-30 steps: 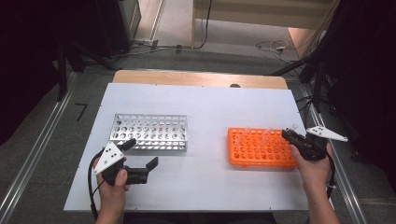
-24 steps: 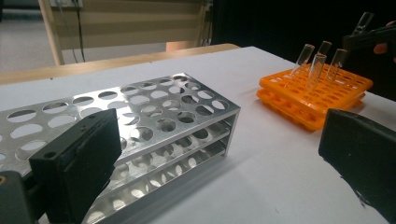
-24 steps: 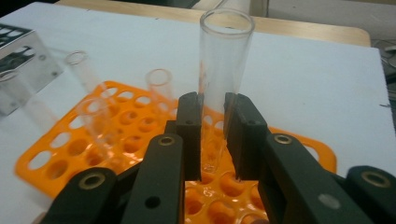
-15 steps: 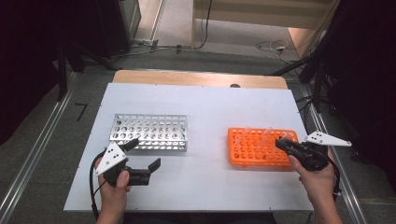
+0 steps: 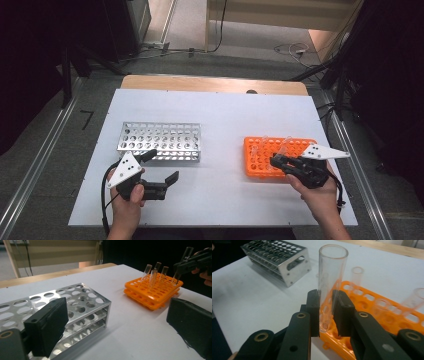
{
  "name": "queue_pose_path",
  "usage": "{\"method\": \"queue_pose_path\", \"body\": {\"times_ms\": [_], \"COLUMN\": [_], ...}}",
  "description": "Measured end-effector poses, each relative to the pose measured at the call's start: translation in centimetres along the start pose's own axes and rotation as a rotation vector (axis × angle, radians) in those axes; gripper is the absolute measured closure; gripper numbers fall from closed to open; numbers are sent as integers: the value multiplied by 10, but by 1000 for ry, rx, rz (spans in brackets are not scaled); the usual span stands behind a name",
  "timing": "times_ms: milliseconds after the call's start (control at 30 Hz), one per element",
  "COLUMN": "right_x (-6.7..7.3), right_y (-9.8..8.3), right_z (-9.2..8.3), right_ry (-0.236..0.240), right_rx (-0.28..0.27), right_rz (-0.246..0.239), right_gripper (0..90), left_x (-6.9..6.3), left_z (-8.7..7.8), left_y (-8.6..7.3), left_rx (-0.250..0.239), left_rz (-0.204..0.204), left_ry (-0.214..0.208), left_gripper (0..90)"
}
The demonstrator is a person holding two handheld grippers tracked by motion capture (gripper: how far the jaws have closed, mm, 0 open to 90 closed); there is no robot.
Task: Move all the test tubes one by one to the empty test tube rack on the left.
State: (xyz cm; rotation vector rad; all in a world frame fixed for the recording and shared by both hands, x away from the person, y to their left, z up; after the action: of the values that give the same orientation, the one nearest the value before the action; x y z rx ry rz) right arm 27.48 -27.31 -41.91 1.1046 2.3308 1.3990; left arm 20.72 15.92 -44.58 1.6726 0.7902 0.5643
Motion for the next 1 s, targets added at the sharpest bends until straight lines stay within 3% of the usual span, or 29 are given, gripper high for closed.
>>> {"method": "queue_pose_path", "body": {"times_ms": [167,333,500,533,667,867,1000], "right_x": [18,37,53,55,65,82,92], "right_y": [0,0,-1,-1,-2,-5,-7], "right_z": [14,26,35,37,44,56,63], "right_ry": [45,91,137,142,166,195,204], "right_rx": [13,28,41,45,54,82,97], "right_rz": [-32,-67,-89,-99,-113,-153,-177], "right_gripper": [739,739,739,739,739,739,740], "left_x": [-9,-20,-30,-34,-39,-52,-64], "left_z": [4,11,18,21,28,36,40], "left_y": [6,10,12,14,15,20,22], "left_rx": [1,20,40,55,74,80,91], "left_rz": [5,9,21,28,-4,-21,7], "left_ry": [-20,-73,-66,-40,-69,-111,-128], "left_gripper": [98,100,145,162,184,276,354]}}
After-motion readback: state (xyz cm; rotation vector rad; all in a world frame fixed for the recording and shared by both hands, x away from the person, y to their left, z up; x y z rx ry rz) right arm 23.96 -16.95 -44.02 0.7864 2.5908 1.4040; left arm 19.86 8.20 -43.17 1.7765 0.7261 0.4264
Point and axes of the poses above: each handheld gripper's, and its own axes: z roughly forward along the jaws, y roughly out of its top, x roughly to its left, the point moved 1 cm from there along z, roughly forward along the jaws, and after that the axes turned 5 degrees about z, right-handed, at the moved point
